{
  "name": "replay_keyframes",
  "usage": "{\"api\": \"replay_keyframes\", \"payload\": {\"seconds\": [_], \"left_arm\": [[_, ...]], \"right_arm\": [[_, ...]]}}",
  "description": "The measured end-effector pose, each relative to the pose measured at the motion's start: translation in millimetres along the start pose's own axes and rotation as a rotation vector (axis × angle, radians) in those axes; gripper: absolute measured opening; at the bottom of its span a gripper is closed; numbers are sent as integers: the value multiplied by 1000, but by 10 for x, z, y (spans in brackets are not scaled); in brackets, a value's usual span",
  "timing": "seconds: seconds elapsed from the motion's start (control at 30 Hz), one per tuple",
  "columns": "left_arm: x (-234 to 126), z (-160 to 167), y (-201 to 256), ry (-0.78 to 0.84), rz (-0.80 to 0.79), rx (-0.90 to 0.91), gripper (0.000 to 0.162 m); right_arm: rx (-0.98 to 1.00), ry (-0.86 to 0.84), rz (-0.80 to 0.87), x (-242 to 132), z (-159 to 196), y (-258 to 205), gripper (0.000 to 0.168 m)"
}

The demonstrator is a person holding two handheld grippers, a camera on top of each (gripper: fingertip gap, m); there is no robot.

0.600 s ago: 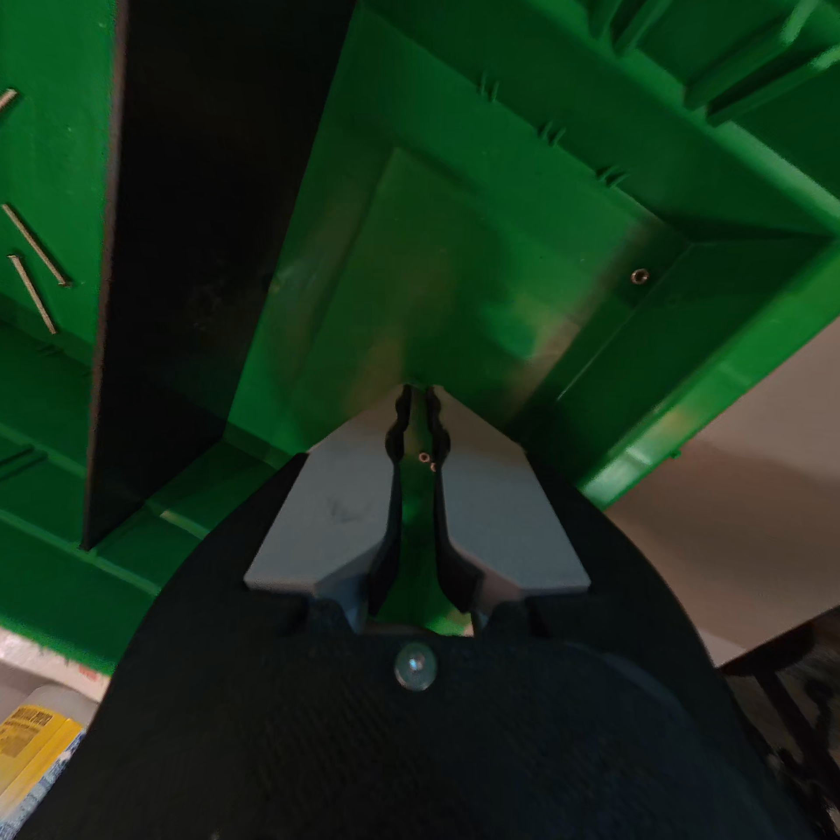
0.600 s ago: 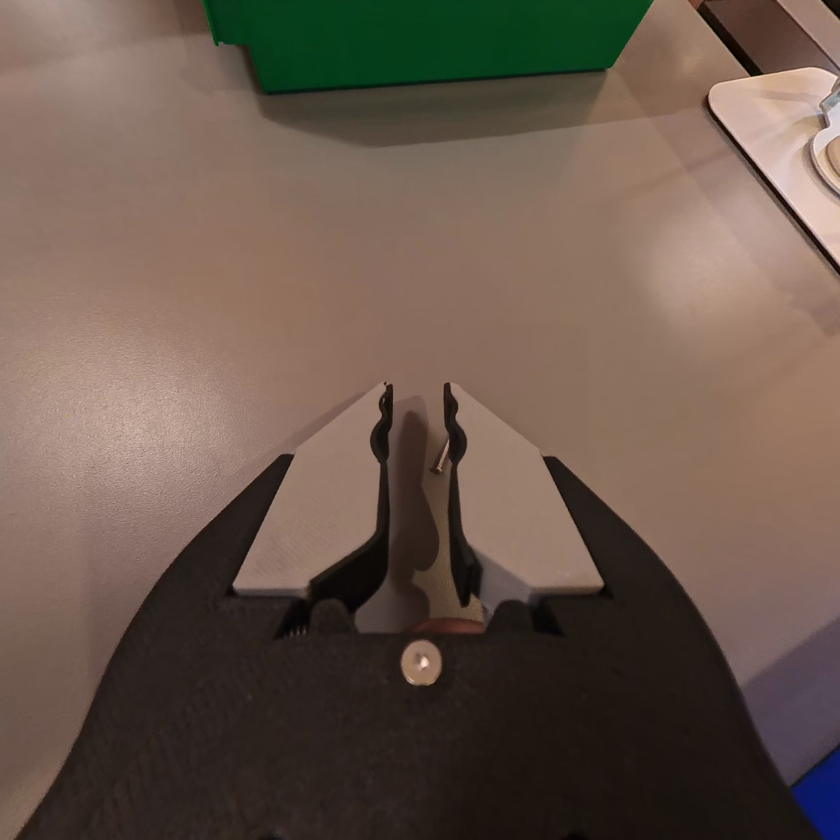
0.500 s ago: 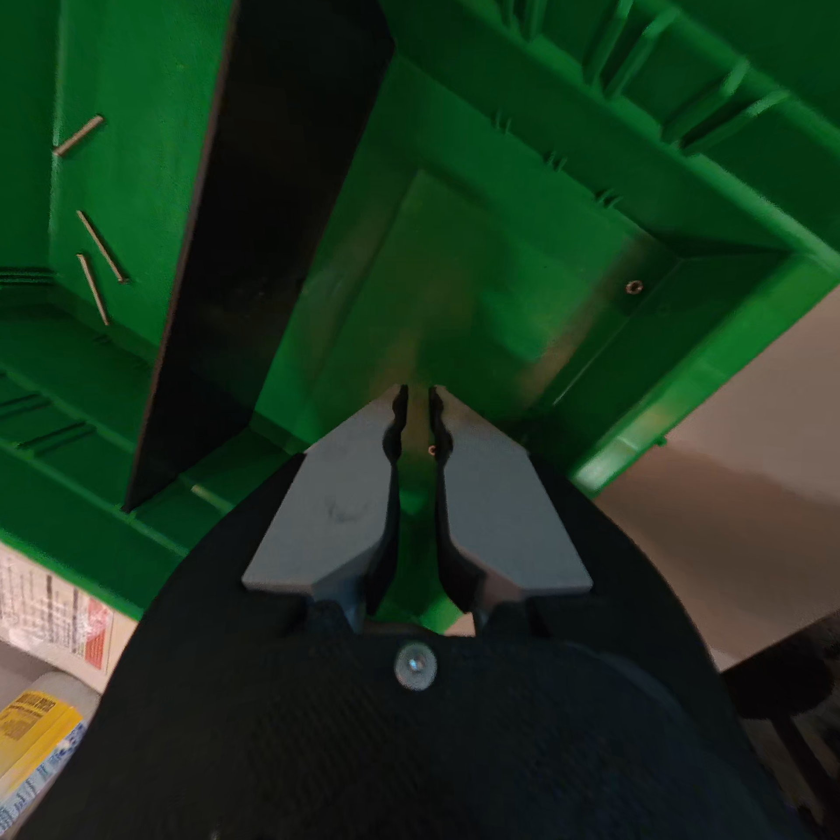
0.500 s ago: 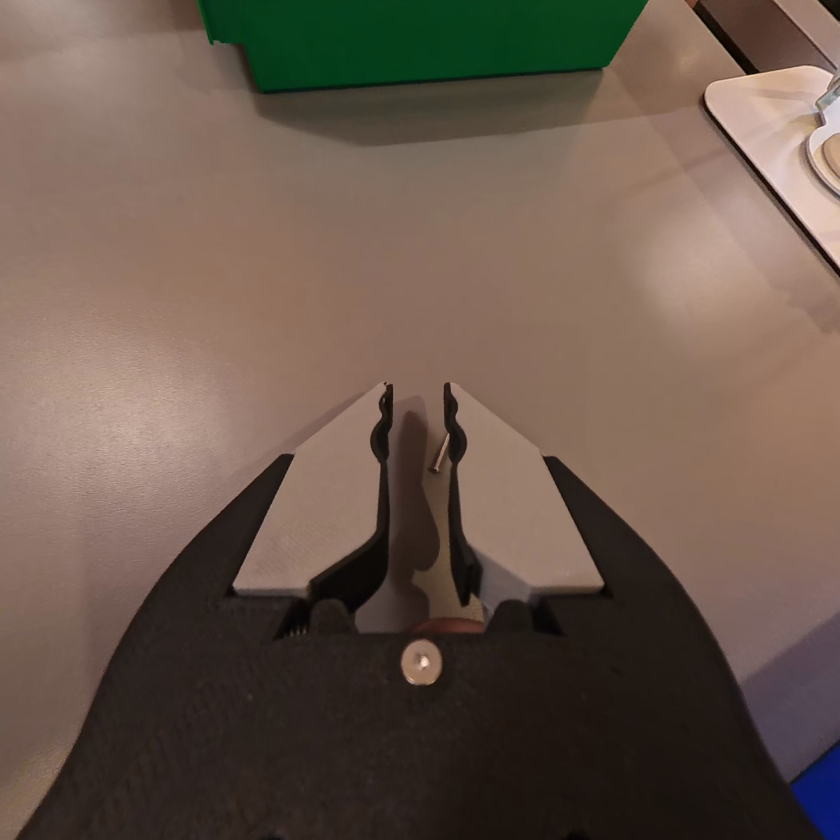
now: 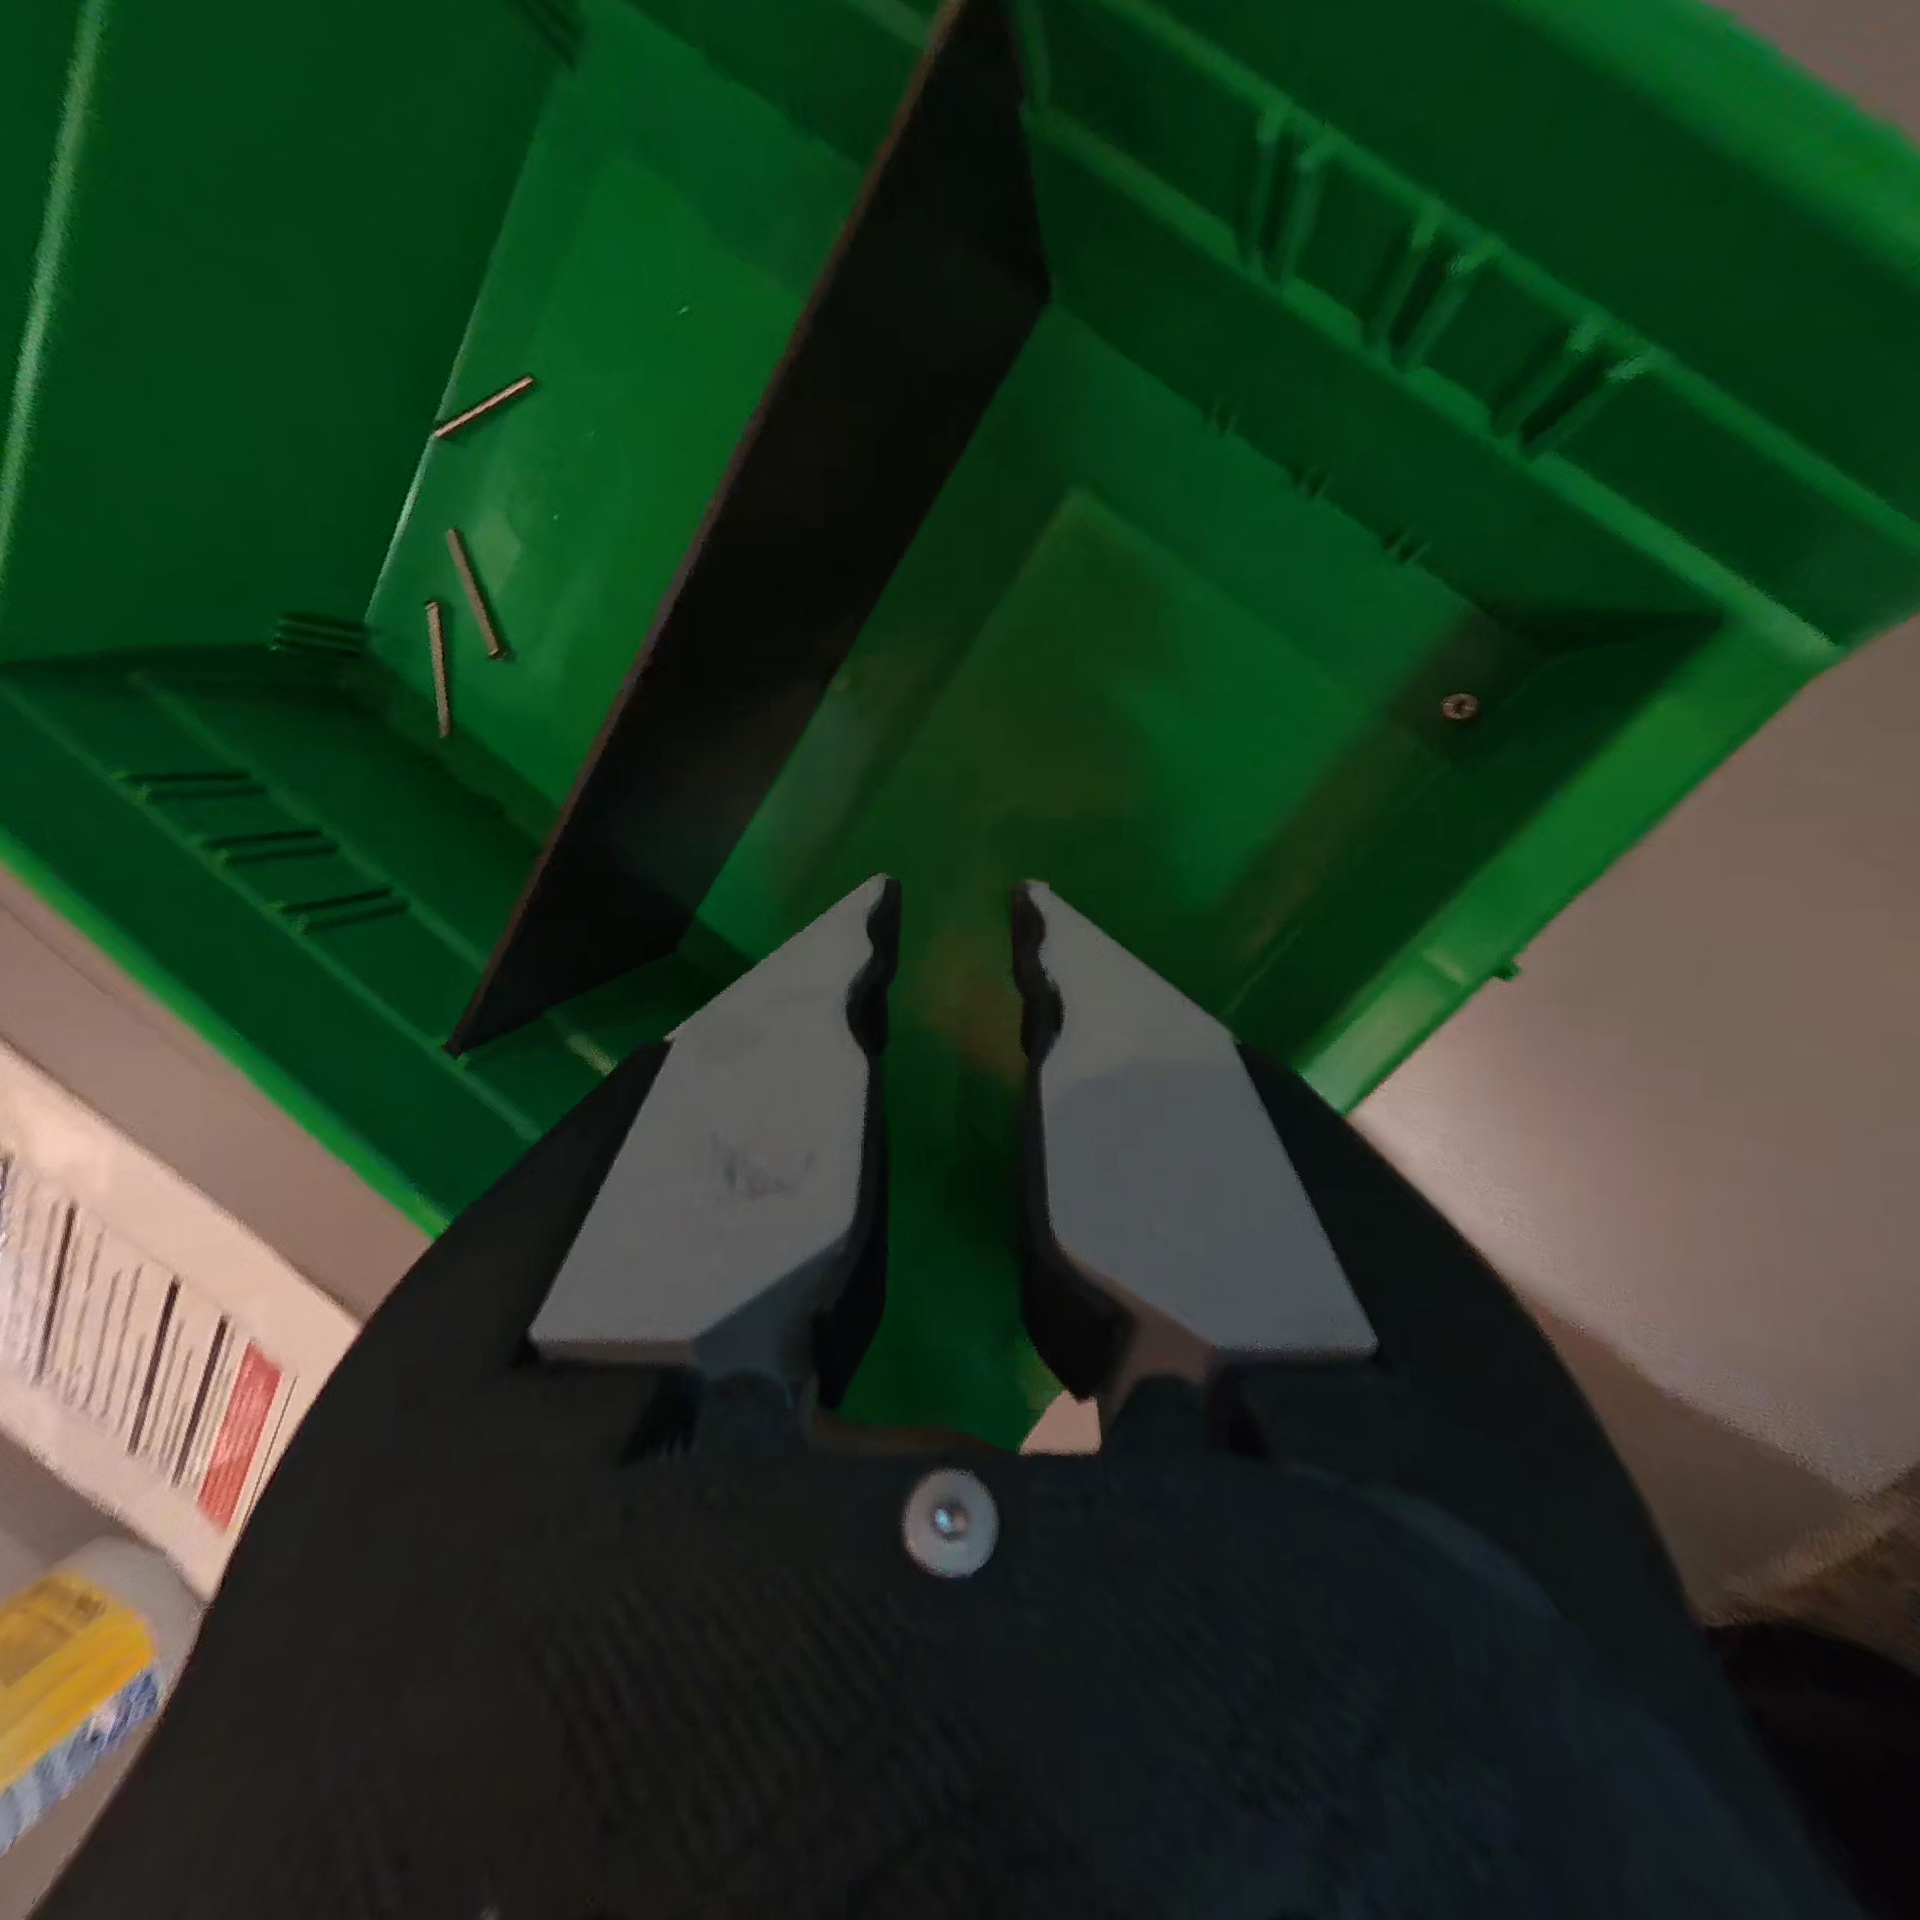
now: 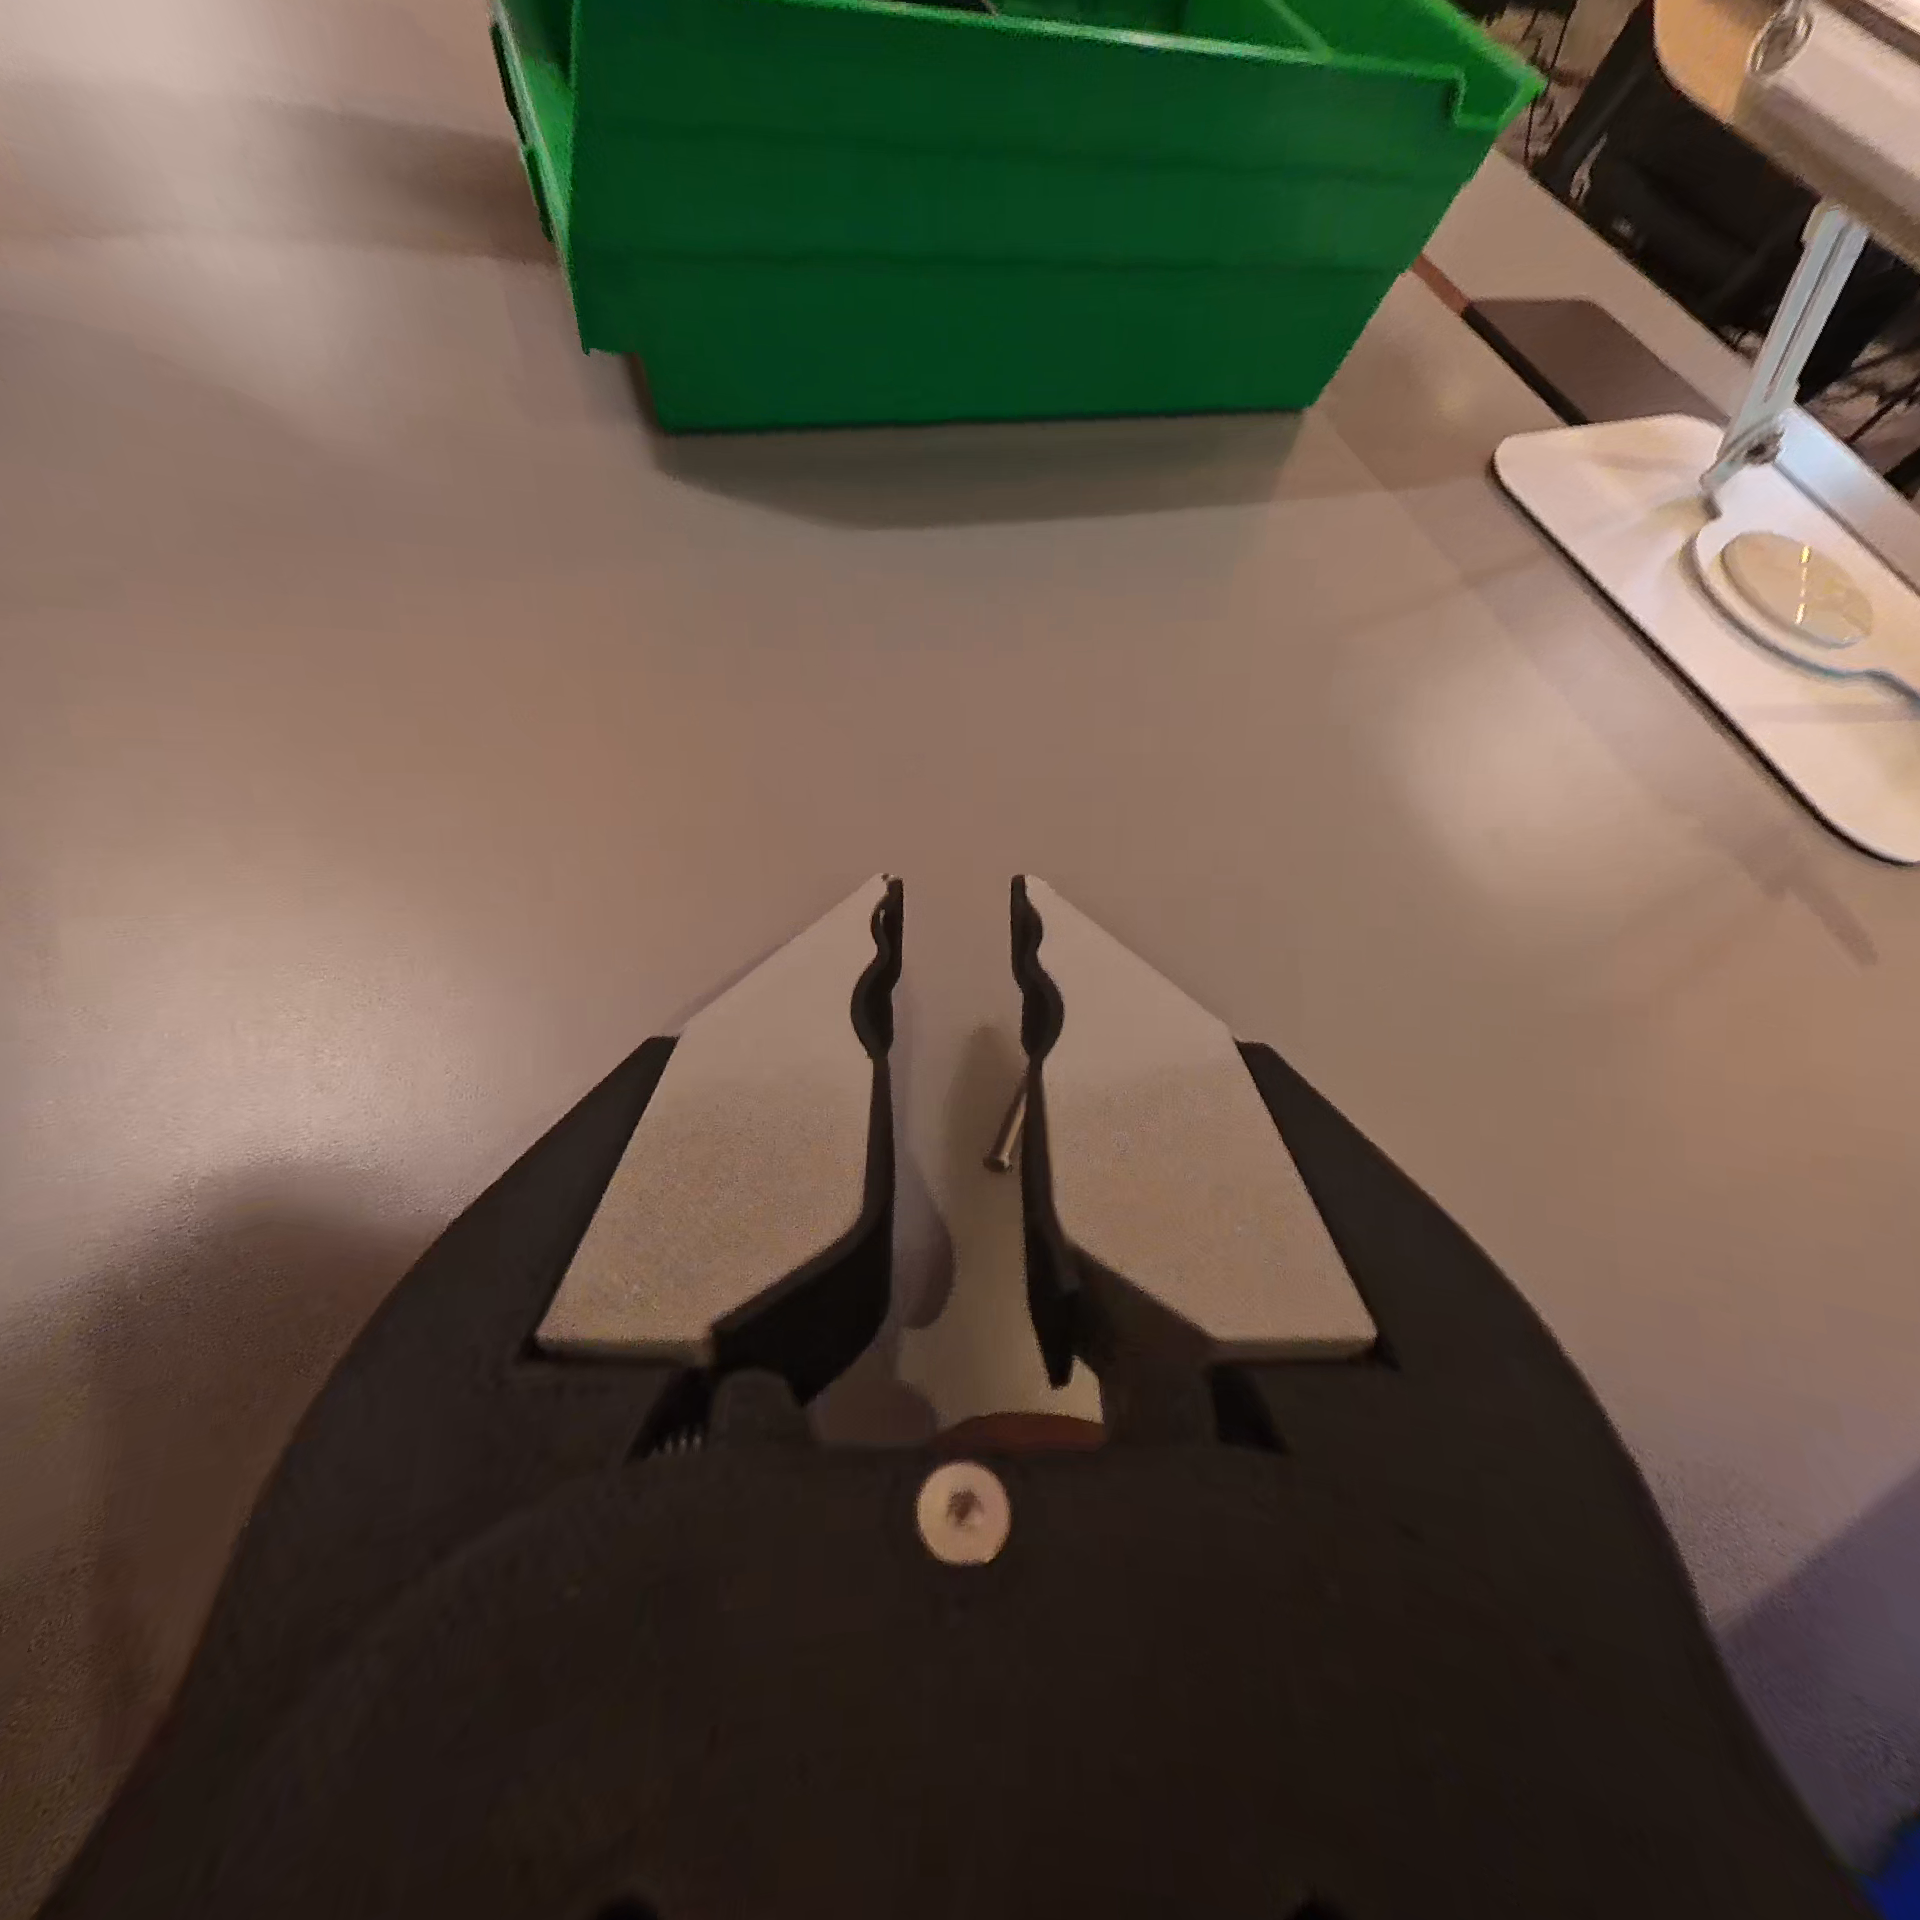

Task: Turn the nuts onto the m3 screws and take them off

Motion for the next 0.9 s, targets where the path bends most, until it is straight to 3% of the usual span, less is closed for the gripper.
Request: {"api": "replay_keyframes", "payload": {"seconds": [0.23, 0.37, 0.53, 0.73, 0.77, 0.8, 0.9], "left_arm": [[-157, 237, 272, -58, 203, 67, 27], [-215, 253, 309, -77, 207, 83, 16], [-369, 111, 415, 34, 261, 68, 29], [22, 407, 559, -181, 360, 77, 27], [94, 466, 554, -220, 363, 115, 35], [88, 447, 568, -200, 398, 170, 26], [-42, 411, 513, -217, 439, 316, 23]], "right_arm": [[-6, 26, -32, 33, 22, 33, 17], [20, 8, -31, 16, 64, 66, 18], [-56, 16, -15, -43, 13, 34, 18], [-89, 41, -32, -59, -59, -65, 17], [-94, 47, -34, -62, -71, -80, 17], [-100, 51, -34, -63, -83, -93, 17], [-119, 55, -31, -61, -103, -129, 17]]}}
Point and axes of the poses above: each gripper's, where its closed fingertips meet, x out along the fingers, z out of its underside, y = z × x across the jaws, the point moved 6 cm from there along -x, back along the fingers, and after that the axes turned 14 degrees about y, right-handed, at the moved point
